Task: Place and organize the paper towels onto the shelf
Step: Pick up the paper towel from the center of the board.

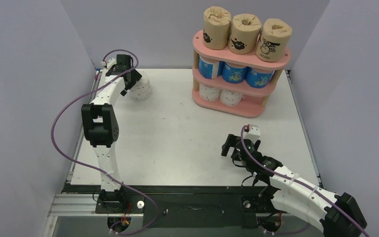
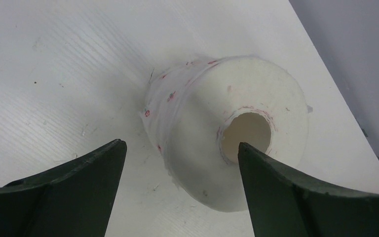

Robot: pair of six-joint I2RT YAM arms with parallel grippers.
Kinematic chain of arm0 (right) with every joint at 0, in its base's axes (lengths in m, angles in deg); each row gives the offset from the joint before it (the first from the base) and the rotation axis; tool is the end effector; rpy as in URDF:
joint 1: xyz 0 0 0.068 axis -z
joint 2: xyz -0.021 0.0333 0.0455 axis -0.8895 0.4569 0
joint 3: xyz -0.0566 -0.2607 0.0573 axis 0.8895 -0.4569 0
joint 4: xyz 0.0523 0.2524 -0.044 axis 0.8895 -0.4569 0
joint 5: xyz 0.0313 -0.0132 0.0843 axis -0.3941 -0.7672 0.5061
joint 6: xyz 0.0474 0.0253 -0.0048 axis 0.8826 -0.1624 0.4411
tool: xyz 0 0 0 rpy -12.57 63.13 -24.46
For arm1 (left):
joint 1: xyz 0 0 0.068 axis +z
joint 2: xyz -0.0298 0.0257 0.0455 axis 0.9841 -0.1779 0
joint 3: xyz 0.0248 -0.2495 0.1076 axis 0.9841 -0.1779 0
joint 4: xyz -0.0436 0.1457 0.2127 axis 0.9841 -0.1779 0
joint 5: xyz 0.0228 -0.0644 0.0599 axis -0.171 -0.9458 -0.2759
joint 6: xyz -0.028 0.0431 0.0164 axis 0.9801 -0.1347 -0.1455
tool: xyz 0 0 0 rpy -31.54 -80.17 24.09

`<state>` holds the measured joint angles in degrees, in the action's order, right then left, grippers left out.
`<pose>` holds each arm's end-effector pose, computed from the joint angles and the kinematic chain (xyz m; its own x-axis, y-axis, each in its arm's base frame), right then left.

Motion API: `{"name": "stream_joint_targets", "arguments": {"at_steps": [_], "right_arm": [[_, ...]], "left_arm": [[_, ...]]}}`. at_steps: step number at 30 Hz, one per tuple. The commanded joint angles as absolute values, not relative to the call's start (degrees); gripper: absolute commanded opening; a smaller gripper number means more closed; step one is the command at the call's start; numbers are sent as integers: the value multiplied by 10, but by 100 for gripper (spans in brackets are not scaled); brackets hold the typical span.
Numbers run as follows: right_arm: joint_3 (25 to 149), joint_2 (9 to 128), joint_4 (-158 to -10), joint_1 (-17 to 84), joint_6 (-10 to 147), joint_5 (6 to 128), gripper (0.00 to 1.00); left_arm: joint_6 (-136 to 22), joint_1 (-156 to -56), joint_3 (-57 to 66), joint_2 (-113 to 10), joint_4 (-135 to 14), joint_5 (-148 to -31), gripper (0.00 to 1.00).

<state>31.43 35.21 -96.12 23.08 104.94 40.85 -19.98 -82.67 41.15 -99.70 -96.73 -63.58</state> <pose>0.1376 0.0998 0.1789 -0.6513 0.2998 -0.6971 0.0307 0.9283 0.3705 0.4892 -0.0141 0.2465 -0.3875 -0.6963 -0.6042 -0.6671 0.6641 -0.3376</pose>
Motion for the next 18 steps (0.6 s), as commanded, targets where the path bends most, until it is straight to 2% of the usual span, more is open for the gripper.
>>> {"name": "stream_joint_targets", "arguments": {"at_steps": [1, 7, 11, 18], "right_arm": [[324, 360, -933, 236, 1046, 395, 96], [326, 364, -935, 236, 1046, 395, 96], [332, 364, -945, 235, 1043, 394, 95], [336, 357, -959, 236, 1043, 391, 95]], "left_arm": [[-195, -819, 426, -1003, -953, -625, 82], [-197, -816, 432, -1017, -955, -633, 77], [-195, -816, 418, -1012, -944, -640, 62], [-199, -816, 413, -999, -940, -652, 46]]}}
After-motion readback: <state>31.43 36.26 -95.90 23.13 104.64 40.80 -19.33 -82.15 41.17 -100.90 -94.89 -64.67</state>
